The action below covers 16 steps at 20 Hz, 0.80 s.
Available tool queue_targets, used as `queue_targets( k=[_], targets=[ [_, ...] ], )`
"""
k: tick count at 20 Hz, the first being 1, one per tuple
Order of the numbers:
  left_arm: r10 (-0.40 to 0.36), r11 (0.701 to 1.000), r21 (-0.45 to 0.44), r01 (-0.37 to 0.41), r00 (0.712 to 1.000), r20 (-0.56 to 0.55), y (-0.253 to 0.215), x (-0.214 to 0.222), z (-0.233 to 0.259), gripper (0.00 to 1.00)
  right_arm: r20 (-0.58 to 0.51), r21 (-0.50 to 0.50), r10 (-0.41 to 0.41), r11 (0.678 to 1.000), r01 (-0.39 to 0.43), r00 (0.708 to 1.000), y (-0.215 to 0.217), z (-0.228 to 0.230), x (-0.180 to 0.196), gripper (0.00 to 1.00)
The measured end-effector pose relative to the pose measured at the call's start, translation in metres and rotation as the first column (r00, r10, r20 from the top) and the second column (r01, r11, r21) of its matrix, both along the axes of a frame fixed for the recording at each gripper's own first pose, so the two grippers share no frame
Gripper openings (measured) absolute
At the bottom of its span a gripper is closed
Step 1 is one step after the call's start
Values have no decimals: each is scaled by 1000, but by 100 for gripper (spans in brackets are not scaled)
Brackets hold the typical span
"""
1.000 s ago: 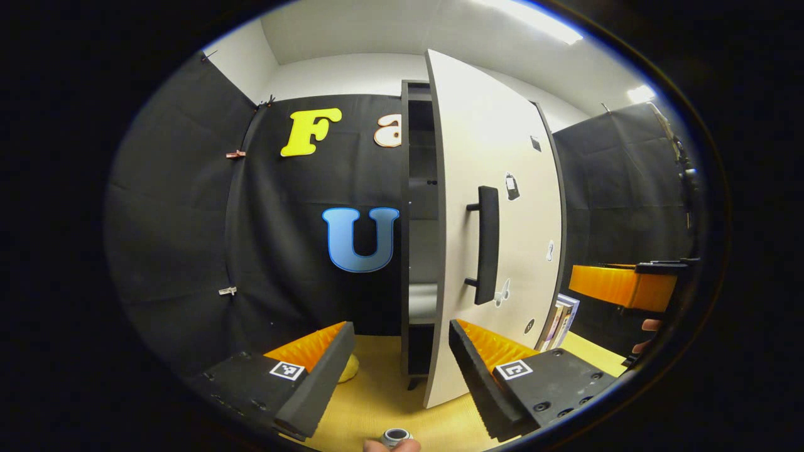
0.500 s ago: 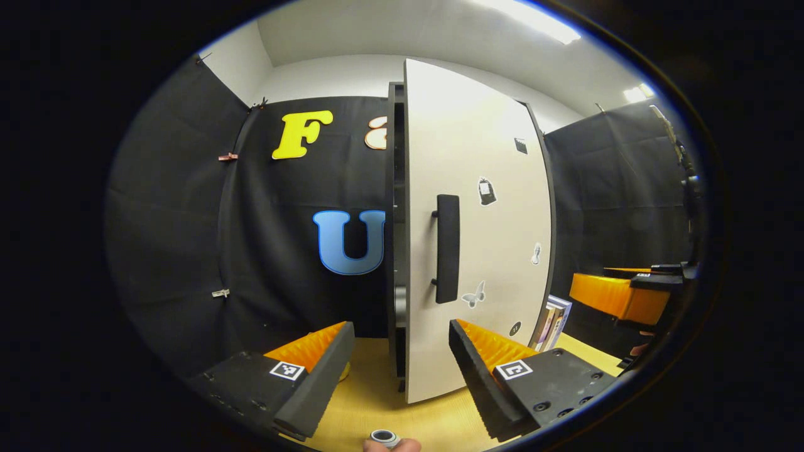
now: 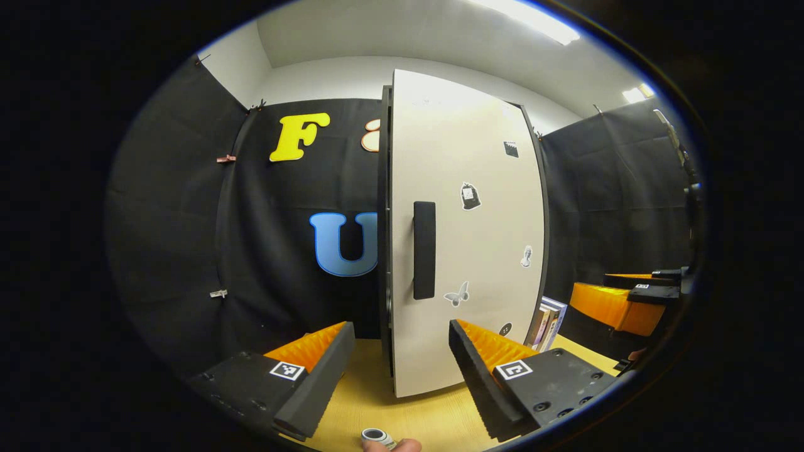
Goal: Open the cabinet door with the right hand, grasp the bottle in the cabinet with the left hand and place it on the coaster, then close the cabinet door with the right hand.
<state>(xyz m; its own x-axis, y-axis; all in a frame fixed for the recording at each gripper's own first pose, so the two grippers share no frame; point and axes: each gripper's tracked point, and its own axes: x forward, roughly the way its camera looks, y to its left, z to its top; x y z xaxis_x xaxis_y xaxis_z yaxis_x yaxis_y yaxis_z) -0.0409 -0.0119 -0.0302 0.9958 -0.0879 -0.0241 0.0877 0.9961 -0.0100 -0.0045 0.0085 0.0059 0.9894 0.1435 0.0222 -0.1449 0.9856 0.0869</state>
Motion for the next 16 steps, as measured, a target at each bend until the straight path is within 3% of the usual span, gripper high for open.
queue_targets(
  k=[16],
  targets=[
    [9, 1000, 4, -9, 1000, 3, -11, -6, 1, 94, 3, -8, 30, 1000, -30, 1000, -3, 0, -5, 97]
  ],
)
